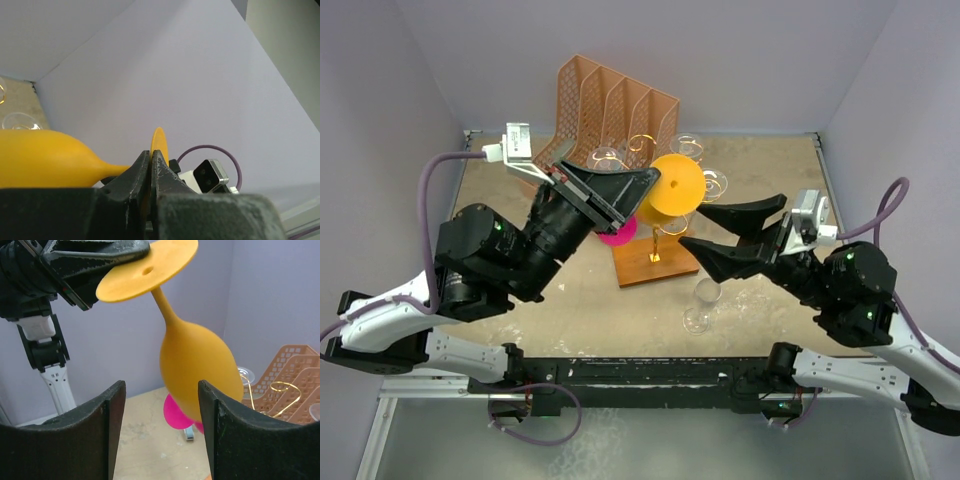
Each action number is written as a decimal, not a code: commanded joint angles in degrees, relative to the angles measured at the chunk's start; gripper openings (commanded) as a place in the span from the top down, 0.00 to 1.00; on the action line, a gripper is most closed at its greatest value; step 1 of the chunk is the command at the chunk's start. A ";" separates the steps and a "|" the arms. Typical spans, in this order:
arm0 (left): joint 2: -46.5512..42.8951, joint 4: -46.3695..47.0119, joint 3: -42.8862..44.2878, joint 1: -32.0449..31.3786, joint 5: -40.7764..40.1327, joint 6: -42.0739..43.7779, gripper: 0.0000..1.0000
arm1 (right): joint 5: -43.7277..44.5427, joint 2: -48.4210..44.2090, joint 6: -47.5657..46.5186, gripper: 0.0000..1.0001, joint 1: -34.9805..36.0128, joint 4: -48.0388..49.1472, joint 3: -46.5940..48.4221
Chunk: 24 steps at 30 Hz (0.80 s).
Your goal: Place the wine glass upside down on the wine glass rack
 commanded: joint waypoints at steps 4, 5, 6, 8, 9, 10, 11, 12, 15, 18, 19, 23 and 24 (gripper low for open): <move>2.35 7.42 4.60 2.55 -1.30 12.86 1.00 | 8.01 -1.04 4.58 0.38 0.21 5.20 0.57; 2.66 7.88 5.13 3.34 -0.20 14.35 1.00 | 7.84 -1.08 4.56 0.39 0.21 5.39 0.39; 3.15 7.78 6.01 4.38 0.42 15.14 1.00 | 7.80 -1.21 4.75 0.39 0.21 5.56 0.23; 4.09 7.93 7.08 8.28 3.41 16.46 1.00 | 7.90 -1.39 5.10 0.38 0.21 5.71 0.09; 4.55 7.60 7.60 10.51 5.07 16.38 1.00 | 7.96 -1.53 5.22 0.38 0.20 5.75 -0.01; 5.05 7.32 8.03 12.00 6.04 16.84 1.00 | 8.05 -1.70 5.48 0.38 0.17 5.86 -0.19; 5.53 7.36 8.42 12.97 6.55 17.87 1.00 | 8.09 -1.87 5.65 0.38 0.21 6.16 -0.50; 5.99 7.36 8.76 14.06 6.86 18.74 1.00 | 8.08 -2.08 5.84 0.38 0.20 6.44 -0.83; 7.49 7.05 9.90 18.66 10.76 18.95 1.00 | 7.46 -2.63 6.47 0.38 0.20 7.53 -1.92; 9.20 7.05 9.67 27.73 20.37 13.03 1.00 | 6.25 -2.61 6.92 0.39 0.20 8.52 -2.82; 10.28 6.53 10.26 31.08 23.72 10.77 1.00 | 5.74 -2.37 6.82 0.39 0.21 8.77 -3.04; 12.84 10.07 7.53 40.59 32.04 3.56 1.00 | 4.84 -2.03 7.43 0.40 0.21 9.66 -4.11; 13.50 10.86 7.09 42.66 34.01 1.77 1.00 | 4.64 -2.01 7.74 0.40 0.21 9.98 -4.44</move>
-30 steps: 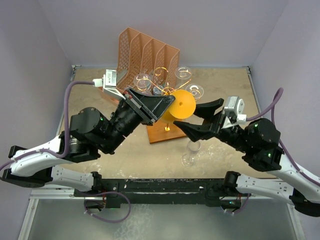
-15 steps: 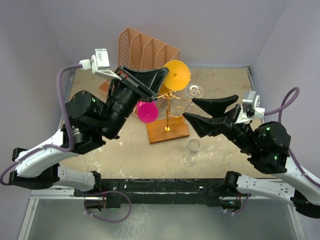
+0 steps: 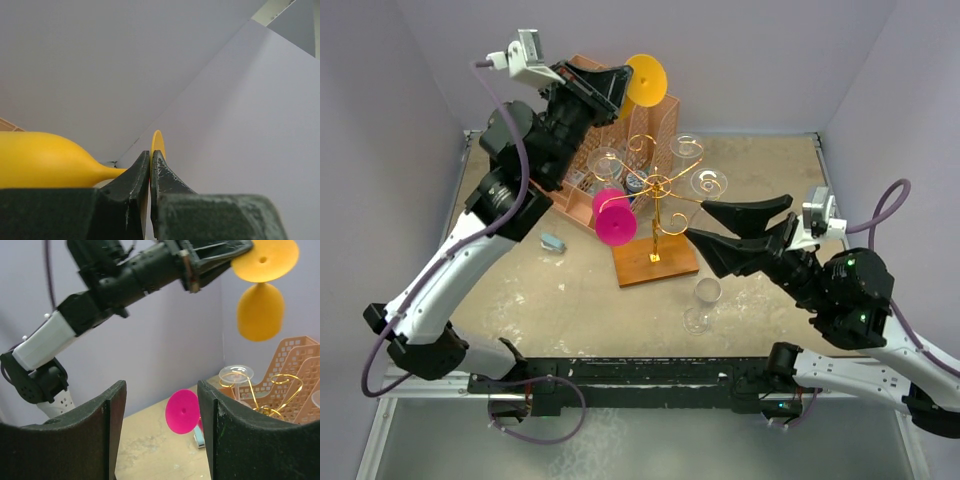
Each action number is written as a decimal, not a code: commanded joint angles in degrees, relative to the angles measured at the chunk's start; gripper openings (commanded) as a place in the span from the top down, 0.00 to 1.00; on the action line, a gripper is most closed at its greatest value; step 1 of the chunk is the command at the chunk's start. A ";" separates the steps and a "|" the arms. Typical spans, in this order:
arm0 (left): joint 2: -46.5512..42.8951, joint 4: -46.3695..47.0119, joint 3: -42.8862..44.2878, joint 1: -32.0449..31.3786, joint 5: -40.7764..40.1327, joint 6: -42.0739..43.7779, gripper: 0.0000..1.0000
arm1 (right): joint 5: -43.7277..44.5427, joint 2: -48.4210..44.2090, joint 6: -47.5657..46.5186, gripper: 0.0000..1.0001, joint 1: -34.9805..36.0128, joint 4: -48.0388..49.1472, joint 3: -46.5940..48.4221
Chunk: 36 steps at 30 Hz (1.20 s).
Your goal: Place the wine glass upside down on the wine glass rack
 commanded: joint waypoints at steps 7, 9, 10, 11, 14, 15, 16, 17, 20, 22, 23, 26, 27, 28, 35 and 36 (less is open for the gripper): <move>5.89 10.42 -2.91 17.94 21.98 -18.13 1.00 | -4.60 0.16 2.68 0.41 0.21 6.48 -2.85; 6.55 10.55 -3.75 20.06 22.91 -19.38 1.00 | -4.85 0.35 2.94 0.41 0.21 6.77 -3.13; 6.84 11.13 -4.46 21.48 23.69 -20.46 1.00 | -4.93 0.34 2.98 0.41 0.20 7.09 -3.46; 7.22 11.74 -5.07 22.68 24.76 -21.85 1.00 | -4.88 0.27 2.98 0.41 0.14 7.55 -3.84; 7.93 12.22 -7.04 24.78 26.23 -25.89 1.00 | -4.56 0.20 3.41 0.41 0.21 9.16 -5.16; 7.74 12.29 -8.06 25.13 26.20 -27.29 1.00 | -4.42 0.26 3.49 0.41 0.21 9.43 -5.38; 7.27 12.14 -8.86 25.54 25.91 -28.56 1.00 | -4.08 0.35 3.65 0.40 0.21 9.55 -5.49; 6.92 11.05 -9.27 25.91 25.40 -29.94 1.00 | -3.74 0.48 3.94 0.40 0.19 9.63 -5.49; 6.33 8.22 -9.91 26.48 24.92 -33.10 1.00 | -1.69 1.38 5.36 0.40 0.21 8.99 -4.67; 6.04 7.52 -10.75 26.71 25.57 -35.12 1.00 | 0.83 2.25 6.89 0.40 0.21 8.34 -4.01; 5.86 6.89 -11.34 26.86 25.62 -36.14 1.00 | 2.54 2.70 7.83 0.40 0.18 7.65 -3.47; 5.00 6.56 -13.36 27.07 25.46 -37.89 1.00 | 9.43 4.31 11.14 0.40 0.20 6.30 -1.91; 4.76 6.51 -13.83 27.10 25.49 -38.07 1.00 | 12.25 4.95 12.79 0.40 0.21 5.79 -1.24; 4.62 6.05 -14.05 27.13 25.53 -37.90 1.00 | 14.69 5.57 14.87 0.41 0.17 4.95 -0.43; 3.62 2.68 -15.29 27.08 24.29 -35.36 1.00 | 20.06 7.11 21.28 0.41 0.21 3.83 1.18; 3.50 3.05 -15.46 27.11 24.76 -35.27 1.00 | 20.11 6.78 21.45 0.41 0.14 4.24 0.76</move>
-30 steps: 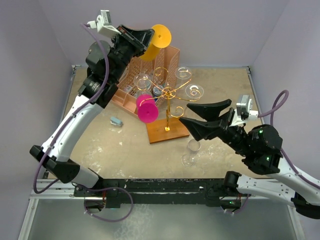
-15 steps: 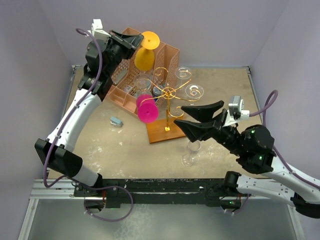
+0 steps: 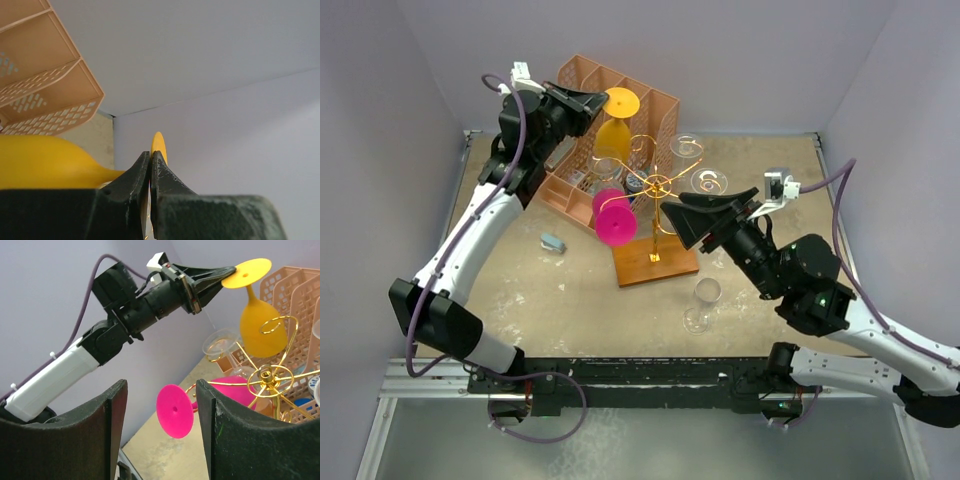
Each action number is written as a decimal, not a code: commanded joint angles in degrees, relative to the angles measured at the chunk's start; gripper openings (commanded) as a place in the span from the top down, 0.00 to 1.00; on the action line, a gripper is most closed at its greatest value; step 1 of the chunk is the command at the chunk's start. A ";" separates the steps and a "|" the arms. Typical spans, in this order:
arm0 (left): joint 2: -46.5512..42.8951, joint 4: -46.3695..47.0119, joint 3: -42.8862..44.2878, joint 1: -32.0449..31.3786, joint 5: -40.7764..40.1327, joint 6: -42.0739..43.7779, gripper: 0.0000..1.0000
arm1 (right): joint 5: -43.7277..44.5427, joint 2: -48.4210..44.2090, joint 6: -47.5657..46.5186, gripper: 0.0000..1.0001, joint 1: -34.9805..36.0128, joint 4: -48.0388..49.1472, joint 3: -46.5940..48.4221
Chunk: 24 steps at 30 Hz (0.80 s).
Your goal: Place the wine glass upside down on the wine glass rack
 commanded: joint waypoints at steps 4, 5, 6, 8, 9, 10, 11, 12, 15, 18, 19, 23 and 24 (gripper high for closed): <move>-3.43 1.75 -0.95 0.43 2.82 0.13 1.00 | 4.92 -2.52 4.91 0.41 0.19 2.90 0.39; -3.40 2.05 -1.40 0.40 3.29 0.06 1.00 | 5.02 -2.63 5.04 0.41 0.21 3.00 0.25; -3.47 2.32 -1.80 0.42 3.81 0.00 1.00 | 5.06 -2.76 5.11 0.41 0.19 2.97 0.10; -3.64 2.98 -2.87 0.42 4.58 -0.63 1.00 | 5.07 -2.89 5.19 0.41 0.21 3.17 -0.15; -3.66 3.12 -3.49 0.40 4.81 -0.74 1.00 | 5.07 -2.92 5.19 0.41 0.21 3.23 -0.23; -3.78 3.09 -3.87 0.40 4.88 -0.81 1.00 | 5.10 -2.90 5.17 0.41 0.21 3.27 -0.18; -4.02 3.09 -4.32 0.42 4.74 -0.83 1.00 | 5.15 -2.83 5.12 0.41 0.21 3.34 -0.14; -4.26 3.16 -4.63 0.40 4.46 -0.42 1.00 | 5.11 -2.88 5.12 0.41 0.14 3.40 -0.16; -5.02 2.94 -5.29 0.45 4.53 0.95 1.00 | 5.20 -2.76 5.04 0.41 0.20 3.58 -0.29; -5.37 2.86 -5.56 0.44 6.00 1.58 1.00 | 5.10 -2.74 5.19 0.41 0.21 3.97 -0.87; -5.46 2.87 -5.70 0.40 6.44 1.70 1.00 | 5.21 -2.78 5.31 0.41 0.20 4.04 -1.08; -5.62 3.15 -6.20 0.44 8.24 1.34 1.00 | 5.38 -2.97 5.69 0.41 0.20 4.36 -1.84; -5.66 3.07 -6.17 0.45 8.43 1.39 1.00 | 5.39 -2.95 5.73 0.41 0.21 4.41 -1.98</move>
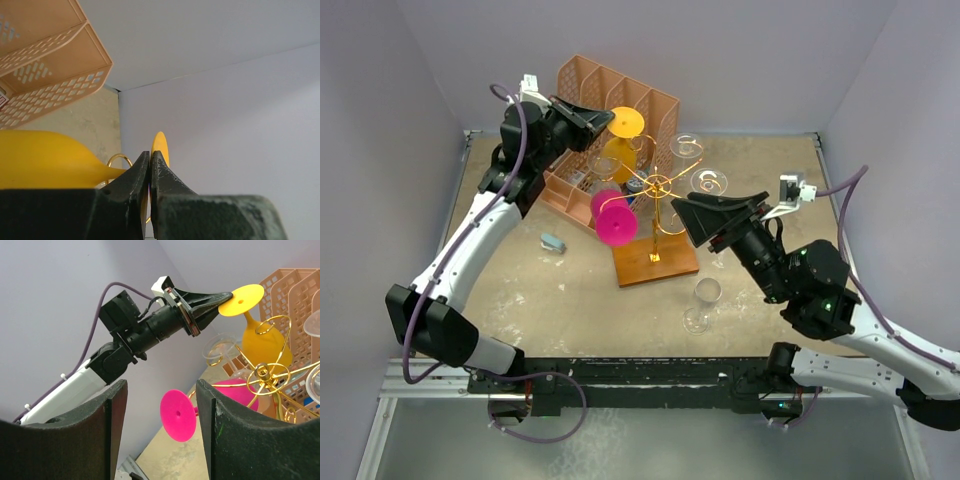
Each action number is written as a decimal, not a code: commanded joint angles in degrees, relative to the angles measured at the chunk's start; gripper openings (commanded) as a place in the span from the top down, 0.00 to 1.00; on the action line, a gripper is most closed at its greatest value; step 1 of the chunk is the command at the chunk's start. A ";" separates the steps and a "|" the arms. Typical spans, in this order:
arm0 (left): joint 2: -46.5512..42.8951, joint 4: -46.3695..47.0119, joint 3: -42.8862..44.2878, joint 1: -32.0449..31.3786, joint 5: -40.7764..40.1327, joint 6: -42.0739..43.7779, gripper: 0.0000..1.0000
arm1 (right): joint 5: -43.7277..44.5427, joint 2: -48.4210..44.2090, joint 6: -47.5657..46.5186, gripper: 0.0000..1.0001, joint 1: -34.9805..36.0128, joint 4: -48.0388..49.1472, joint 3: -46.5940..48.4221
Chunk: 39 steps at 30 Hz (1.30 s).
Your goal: Place the wine glass upside down on the wine glass rack
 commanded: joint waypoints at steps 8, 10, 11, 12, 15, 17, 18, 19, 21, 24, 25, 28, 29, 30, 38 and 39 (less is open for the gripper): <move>-2.68 2.91 -1.29 0.28 4.65 0.74 1.00 | 2.50 -1.23 1.31 0.41 0.20 3.21 -1.22; -2.97 3.13 -2.08 0.31 4.93 0.60 1.00 | 2.68 -1.32 1.35 0.41 0.16 3.17 -1.41; -3.07 3.20 -2.35 0.27 5.07 0.65 1.00 | 2.81 -1.31 1.44 0.41 0.16 3.17 -1.56; -3.20 3.24 -2.61 0.29 5.28 0.63 1.00 | 2.91 -1.39 1.48 0.41 0.20 3.17 -1.64; -3.54 3.41 -3.42 0.32 5.77 0.51 1.00 | 3.11 -1.40 1.59 0.41 0.21 3.17 -1.82; -3.82 3.81 -3.93 0.30 6.19 0.22 1.00 | 3.13 -1.33 1.73 0.40 0.21 3.25 -1.85; -3.85 4.12 -4.08 0.30 6.39 0.06 1.00 | 3.11 -1.31 1.70 0.40 0.17 3.26 -1.86; -3.88 4.45 -4.17 0.28 6.77 -0.23 1.00 | 3.15 -1.25 1.70 0.40 0.21 3.19 -1.86; -3.85 5.40 -4.28 0.28 7.55 -0.89 1.00 | 3.11 -1.15 1.71 0.40 0.17 3.17 -1.90; -3.92 6.21 -4.55 0.29 8.42 -1.42 1.00 | 3.29 -1.10 1.91 0.40 0.20 3.25 -2.03; -3.88 6.23 -4.48 0.28 8.50 -1.47 1.00 | 3.30 -1.12 1.92 0.40 0.17 3.26 -2.06; -3.96 6.32 -4.60 0.28 8.86 -1.45 1.00 | 3.50 -1.05 1.88 0.40 0.19 3.35 -2.12; -3.96 6.36 -4.63 0.22 8.93 -1.49 1.00 | 3.52 -1.07 1.91 0.40 0.20 3.35 -2.12; -3.92 6.36 -4.62 0.25 9.10 -1.56 1.00 | 3.47 -1.00 1.84 0.40 0.21 3.35 -2.06; -3.26 8.44 -5.16 -0.25 11.40 -3.17 1.00 | 3.55 -0.54 1.83 0.40 0.19 3.43 -1.77; -3.04 8.57 -5.01 -0.55 11.53 -3.40 1.00 | 3.55 -0.46 1.81 0.40 0.14 3.43 -1.77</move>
